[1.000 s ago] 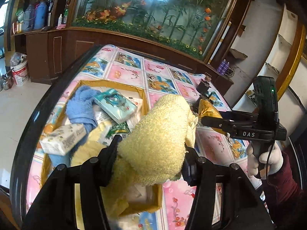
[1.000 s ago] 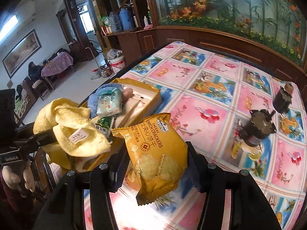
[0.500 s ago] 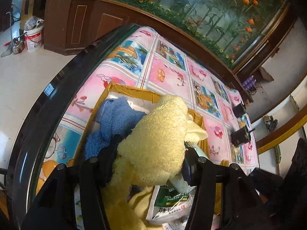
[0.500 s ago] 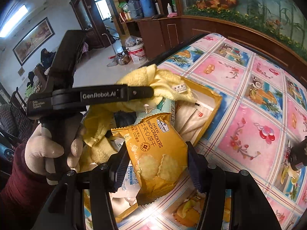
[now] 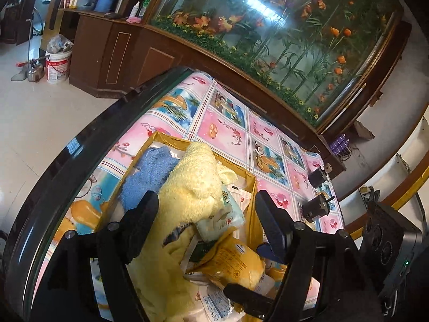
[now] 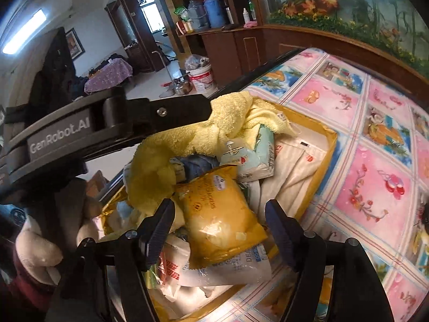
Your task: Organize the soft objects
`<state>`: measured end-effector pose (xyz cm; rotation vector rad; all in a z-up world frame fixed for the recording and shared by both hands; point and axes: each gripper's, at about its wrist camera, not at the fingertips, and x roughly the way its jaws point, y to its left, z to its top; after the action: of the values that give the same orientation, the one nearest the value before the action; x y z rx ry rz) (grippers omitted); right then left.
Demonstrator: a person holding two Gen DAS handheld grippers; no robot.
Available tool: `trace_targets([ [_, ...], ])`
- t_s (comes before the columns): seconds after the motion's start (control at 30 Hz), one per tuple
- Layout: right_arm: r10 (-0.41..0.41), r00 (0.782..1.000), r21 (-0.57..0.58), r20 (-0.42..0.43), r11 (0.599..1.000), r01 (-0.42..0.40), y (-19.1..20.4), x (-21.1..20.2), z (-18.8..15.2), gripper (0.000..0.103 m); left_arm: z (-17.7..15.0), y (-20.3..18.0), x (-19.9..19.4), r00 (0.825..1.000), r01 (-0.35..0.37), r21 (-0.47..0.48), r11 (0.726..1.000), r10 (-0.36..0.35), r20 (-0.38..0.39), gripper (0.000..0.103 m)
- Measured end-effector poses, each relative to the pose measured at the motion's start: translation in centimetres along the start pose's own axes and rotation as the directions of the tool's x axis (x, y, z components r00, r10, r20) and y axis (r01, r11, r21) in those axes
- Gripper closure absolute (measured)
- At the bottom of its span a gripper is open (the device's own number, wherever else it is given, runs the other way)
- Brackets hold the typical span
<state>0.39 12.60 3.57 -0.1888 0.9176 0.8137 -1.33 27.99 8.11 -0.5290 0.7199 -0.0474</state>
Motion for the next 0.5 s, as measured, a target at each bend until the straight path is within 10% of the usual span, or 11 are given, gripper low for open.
trace_targets([
  [0.17, -0.051, 0.997, -0.022, 0.06, 0.998, 0.053, 0.6, -3.5, -2.8, 0.028, -2.6, -3.3, -5.1, 0.977, -0.122, 0.117, 0.986, 0.099, 0.187, 0.029],
  [0.27, -0.093, 0.991, -0.026, 0.096, 0.995, 0.096, 0.7, -6.1, -5.3, 0.026, -5.2, -6.4, -10.1, 0.888, -0.283, 0.165, 0.945, 0.193, 0.417, 0.017],
  [0.3, -0.11, 0.988, -0.024, 0.104, 0.993, 0.113, 0.7, -6.7, -6.1, 0.025, -6.1, -7.2, -11.8, 0.858, -0.306, 0.163, 0.938, 0.197, 0.474, 0.002],
  [0.4, -0.128, 0.984, 0.02, 0.121, 0.992, 0.126, 0.3, -8.6, -8.6, 0.021, -8.9, -8.3, -15.2, 0.788, -0.304, 0.101, 0.947, 0.19, 0.586, 0.0],
  [0.5, -0.087, 0.988, 0.114, 0.127, 0.991, 0.073, -0.6, -9.7, -10.5, 0.021, -9.5, -8.6, -15.1, 0.805, -0.26, 0.077, 0.963, 0.172, 0.568, 0.0],
])
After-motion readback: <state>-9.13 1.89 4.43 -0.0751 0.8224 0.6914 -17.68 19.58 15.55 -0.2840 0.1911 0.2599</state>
